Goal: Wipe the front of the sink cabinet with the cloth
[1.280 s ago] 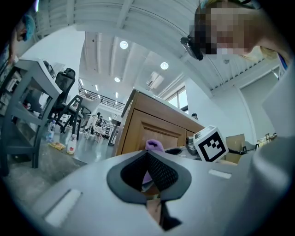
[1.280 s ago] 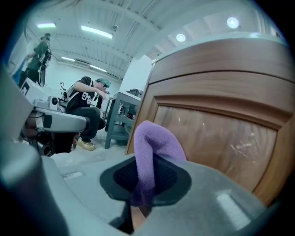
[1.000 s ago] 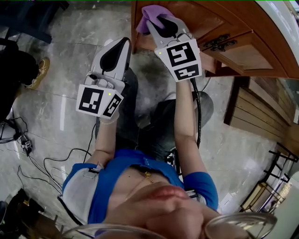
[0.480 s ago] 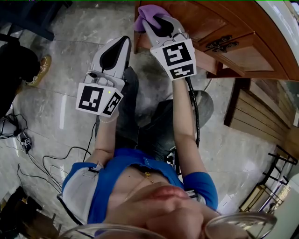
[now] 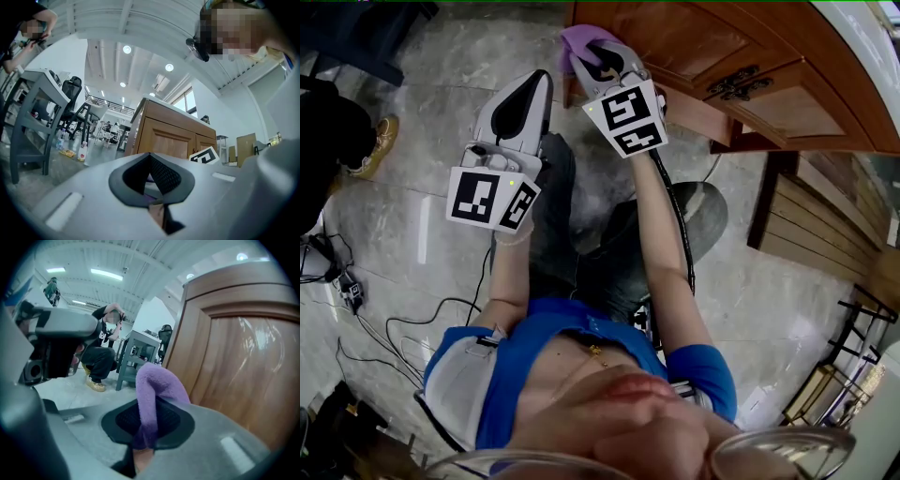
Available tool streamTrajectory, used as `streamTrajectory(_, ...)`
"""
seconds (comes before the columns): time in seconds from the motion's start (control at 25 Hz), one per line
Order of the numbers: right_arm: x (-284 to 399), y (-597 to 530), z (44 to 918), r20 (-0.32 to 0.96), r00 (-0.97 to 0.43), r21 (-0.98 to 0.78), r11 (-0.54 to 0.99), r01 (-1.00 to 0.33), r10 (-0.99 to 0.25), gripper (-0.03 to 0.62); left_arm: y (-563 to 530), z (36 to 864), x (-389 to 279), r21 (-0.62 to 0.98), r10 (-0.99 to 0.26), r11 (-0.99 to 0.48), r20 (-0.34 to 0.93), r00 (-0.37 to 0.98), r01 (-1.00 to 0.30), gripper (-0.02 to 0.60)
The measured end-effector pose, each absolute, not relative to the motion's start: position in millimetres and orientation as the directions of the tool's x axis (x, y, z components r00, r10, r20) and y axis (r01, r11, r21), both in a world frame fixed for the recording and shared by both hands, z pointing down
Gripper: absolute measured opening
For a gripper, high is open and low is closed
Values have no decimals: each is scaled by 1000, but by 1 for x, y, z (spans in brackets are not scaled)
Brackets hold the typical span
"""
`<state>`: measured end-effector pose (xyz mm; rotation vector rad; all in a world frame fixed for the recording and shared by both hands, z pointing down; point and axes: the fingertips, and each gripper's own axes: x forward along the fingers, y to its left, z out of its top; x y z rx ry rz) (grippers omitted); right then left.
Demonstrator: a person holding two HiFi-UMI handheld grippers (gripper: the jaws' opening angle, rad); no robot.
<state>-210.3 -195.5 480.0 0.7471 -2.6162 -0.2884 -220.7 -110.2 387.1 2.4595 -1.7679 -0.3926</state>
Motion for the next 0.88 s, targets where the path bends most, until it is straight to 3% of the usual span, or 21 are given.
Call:
streamTrajectory(0.44, -211, -193, 504, 382, -757, 313, 845, -435, -531, 54, -113, 388, -216, 222, -936, -343, -159, 313, -913, -2)
streamTrajectory(0.88, -152, -203, 496, 385, -684, 318, 785, -532, -620, 54, -123, 393, -185, 244, -905, -423, -158, 395, -873, -3)
